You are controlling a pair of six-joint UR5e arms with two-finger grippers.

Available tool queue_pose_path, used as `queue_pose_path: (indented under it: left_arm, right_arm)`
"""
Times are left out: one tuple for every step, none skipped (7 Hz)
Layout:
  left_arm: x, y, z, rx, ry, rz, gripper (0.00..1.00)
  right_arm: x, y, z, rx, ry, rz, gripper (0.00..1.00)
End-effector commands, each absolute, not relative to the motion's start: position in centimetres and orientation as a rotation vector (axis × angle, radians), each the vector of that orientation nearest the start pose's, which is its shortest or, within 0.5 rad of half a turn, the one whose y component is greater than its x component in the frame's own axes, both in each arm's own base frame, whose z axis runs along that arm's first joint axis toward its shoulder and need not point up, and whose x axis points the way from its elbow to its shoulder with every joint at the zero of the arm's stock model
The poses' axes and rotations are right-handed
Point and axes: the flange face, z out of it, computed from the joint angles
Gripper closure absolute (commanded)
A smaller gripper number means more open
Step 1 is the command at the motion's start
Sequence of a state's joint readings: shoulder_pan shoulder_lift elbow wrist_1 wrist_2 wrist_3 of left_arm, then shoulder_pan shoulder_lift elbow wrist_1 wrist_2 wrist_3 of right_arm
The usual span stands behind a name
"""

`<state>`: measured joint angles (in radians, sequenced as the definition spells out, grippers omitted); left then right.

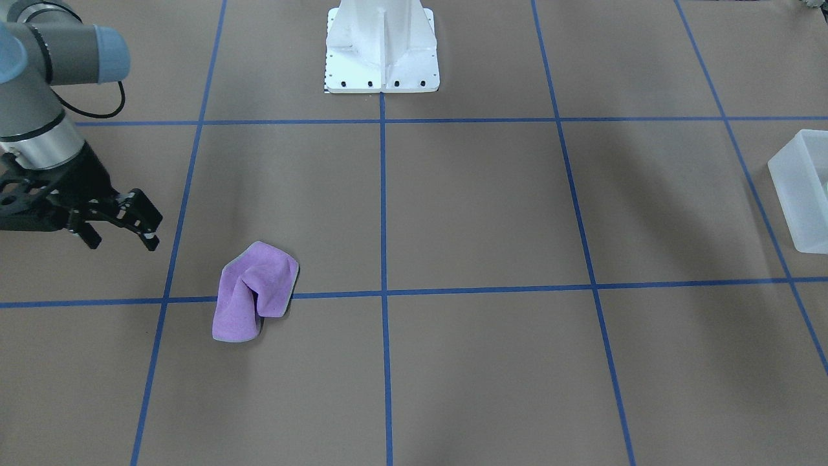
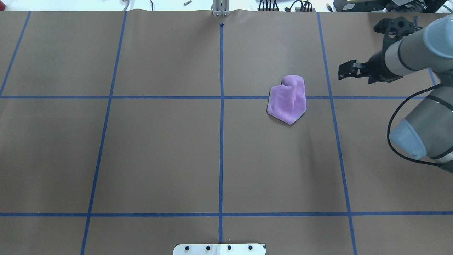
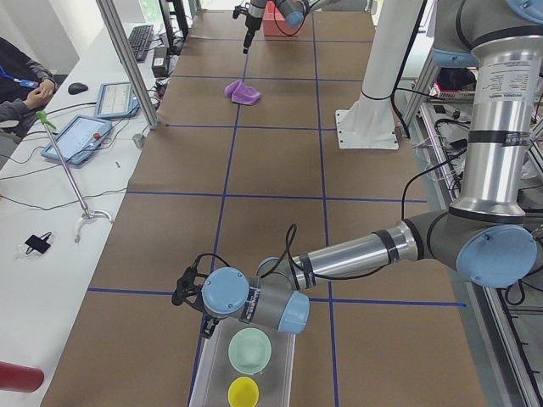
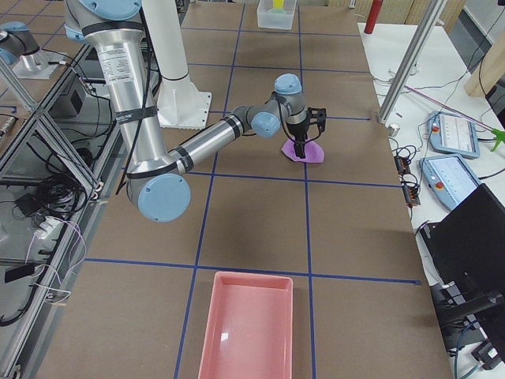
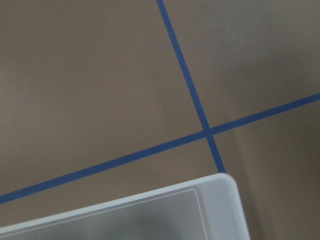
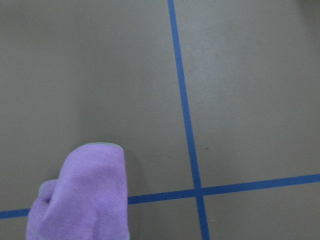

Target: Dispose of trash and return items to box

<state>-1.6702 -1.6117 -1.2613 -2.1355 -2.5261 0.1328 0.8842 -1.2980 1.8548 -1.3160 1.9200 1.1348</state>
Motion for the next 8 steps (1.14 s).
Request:
queue_pose_path:
  left_arm:
    - [-11.4,-50.4,69.7,0.400,0.904,0.159,0.02]
    - [-11.6,-50.5,69.3,0.410,0.896,0.159,0.02]
    - [-12.0,-50.7,67.9,0.439,0.862,0.167,0.02]
    - [-12.2,-50.6,67.6,0.447,0.855,0.167,0.02]
    - [-12.2,-50.6,67.6,0.449,0.855,0.167,0.02]
    - [-12.2,-50.6,67.6,0.448,0.855,0.167,0.02]
    - [-12.2,-50.6,67.6,0.449,0.852,0.167,0.02]
    - [-12.2,-50.5,67.8,0.445,0.844,0.164,0.02]
  right_arm:
    - [-36.6,-49.5,35.0,0.204,-0.809,0.337,0.05]
    - [-39.8,-49.9,34.6,0.228,-0.786,0.368,0.14]
    - [-41.6,-50.6,34.7,0.230,-0.774,0.369,0.25]
    - [-42.2,-51.2,34.5,0.228,-0.771,0.371,0.27]
    - [-42.5,-51.4,33.5,0.233,-0.785,0.373,0.27]
    - [-42.7,-51.6,32.4,0.220,-0.803,0.417,0.27]
    - [-42.7,-51.6,32.3,0.200,-0.811,0.466,0.27]
    - [-42.9,-52.0,31.7,0.186,-0.818,0.508,0.27]
